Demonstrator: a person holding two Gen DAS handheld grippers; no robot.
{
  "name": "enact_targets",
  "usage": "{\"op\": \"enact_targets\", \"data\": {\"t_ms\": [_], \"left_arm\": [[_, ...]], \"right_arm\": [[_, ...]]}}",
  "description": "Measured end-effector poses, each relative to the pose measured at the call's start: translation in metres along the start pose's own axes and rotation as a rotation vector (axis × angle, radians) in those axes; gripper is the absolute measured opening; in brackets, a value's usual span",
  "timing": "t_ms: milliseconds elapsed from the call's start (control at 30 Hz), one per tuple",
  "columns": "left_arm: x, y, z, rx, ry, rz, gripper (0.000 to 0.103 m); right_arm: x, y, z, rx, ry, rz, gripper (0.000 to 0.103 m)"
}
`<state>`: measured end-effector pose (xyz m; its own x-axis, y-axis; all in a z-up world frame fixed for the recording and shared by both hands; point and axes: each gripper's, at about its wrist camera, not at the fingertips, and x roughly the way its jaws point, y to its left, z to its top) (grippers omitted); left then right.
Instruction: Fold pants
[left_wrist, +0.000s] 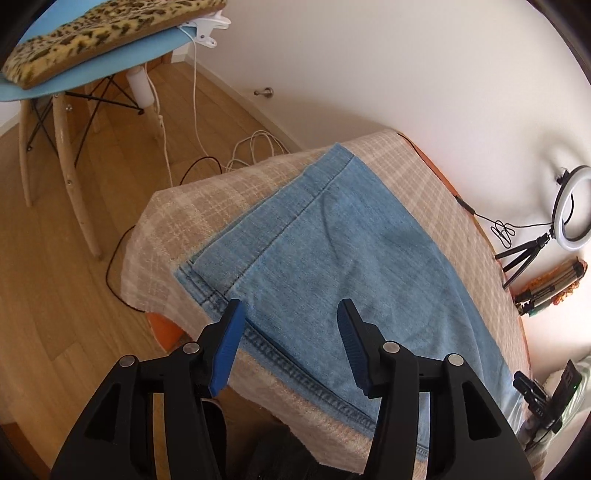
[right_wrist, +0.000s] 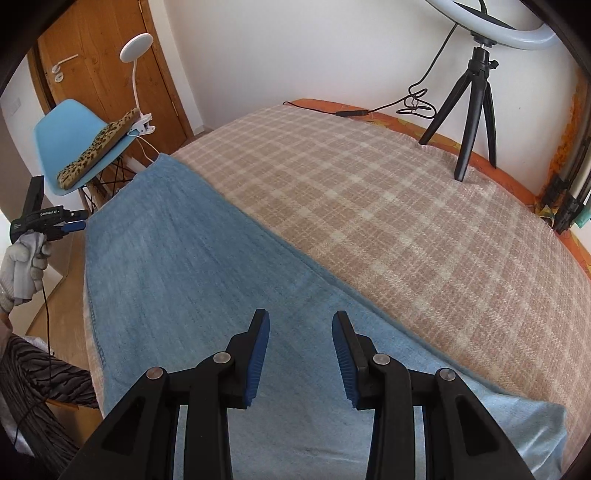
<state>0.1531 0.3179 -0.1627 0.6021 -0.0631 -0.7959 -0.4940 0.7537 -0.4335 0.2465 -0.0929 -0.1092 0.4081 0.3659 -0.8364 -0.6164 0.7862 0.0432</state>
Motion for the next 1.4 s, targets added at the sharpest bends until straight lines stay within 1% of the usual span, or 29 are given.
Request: {"op": "enact_targets", "data": {"t_ms": [33,67,133,200,300,400,467,500,533,600,633,733,800,833,867,967,1100,1167,1200,1300,1400], "left_arm": [[0.002,0.003,0.001,-0.017,0.005,0.002,0.051],[0.004,0.006,0.002,-0.031,0.007,0.002,0.051],[0.006,0.01,0.003,-0.052,0.011,0.012,0.051],[0.007,0.015,0.002,-0.069,0.008,0.002,0.051],[0.006,0.018,-0.003,-0.089,0.014,0.011,0.05],[0.008,0.017,-0.003,-0.099,0.005,-0.002,0.048],[0.008,0.013,0.0,-0.091,-0.007,-0.007,0.041],[0.009,0.012,0.001,-0.084,-0.011,-0.01,0.034],[0.01,0.012,0.002,-0.081,-0.011,-0.019,0.024],[0.014,0.011,0.001,-0.08,-0.012,-0.028,0.013],[0.015,0.01,0.0,-0.072,-0.024,-0.021,0.009],[0.014,0.008,-0.004,-0.051,-0.059,0.001,0.003],[0.007,0.006,-0.005,-0.026,-0.086,0.016,0.003],[0.004,0.006,-0.004,-0.011,-0.103,0.029,0.003],[0.002,0.007,-0.003,-0.005,-0.113,0.05,0.003],[0.004,0.014,-0.001,-0.017,-0.112,0.073,0.003],[0.006,0.013,-0.001,-0.004,-0.112,0.079,0.004],[0.002,0.014,0.0,-0.001,-0.124,0.087,0.004],[0.0,0.015,0.001,0.002,-0.132,0.099,0.004],[0.001,0.022,0.001,-0.025,-0.12,0.083,0.004],[0.001,0.027,-0.003,-0.056,-0.118,0.106,0.012]], "right_arm": [[-0.001,0.014,-0.006,-0.005,0.007,0.037,0.037],[-0.001,0.014,-0.006,-0.005,0.007,0.037,0.037],[-0.004,0.027,-0.011,-0.023,0.005,0.042,0.037],[-0.014,0.039,-0.015,-0.017,-0.01,0.076,0.037],[-0.023,0.043,-0.018,-0.01,-0.024,0.075,0.037],[-0.038,0.05,-0.026,0.009,-0.049,0.085,0.037],[-0.041,0.053,-0.029,0.012,-0.053,0.069,0.038],[-0.041,0.053,-0.029,0.012,-0.053,0.069,0.038],[-0.04,0.054,-0.033,0.015,-0.043,0.05,0.038],[-0.038,0.053,-0.035,0.015,-0.036,0.043,0.038],[-0.036,0.052,-0.036,0.011,-0.027,0.036,0.038],[-0.025,0.045,-0.042,-0.009,-0.002,-0.024,0.039],[-0.016,0.036,-0.047,-0.009,0.024,-0.08,0.039],[-0.007,0.024,-0.051,0.016,0.053,-0.098,0.039],[-0.007,0.024,-0.051,0.016,0.053,-0.098,0.039],[0.003,0.014,-0.058,0.042,0.09,-0.103,0.039],[0.005,0.021,-0.061,-0.001,0.094,-0.131,0.042],[0.006,0.022,-0.061,-0.006,0.093,-0.134,0.046],[0.007,0.025,-0.06,-0.019,0.095,-0.143,0.047],[0.007,0.026,-0.059,-0.024,0.097,-0.143,0.048],[0.007,0.026,-0.058,-0.012,0.098,-0.139,0.048]]}}
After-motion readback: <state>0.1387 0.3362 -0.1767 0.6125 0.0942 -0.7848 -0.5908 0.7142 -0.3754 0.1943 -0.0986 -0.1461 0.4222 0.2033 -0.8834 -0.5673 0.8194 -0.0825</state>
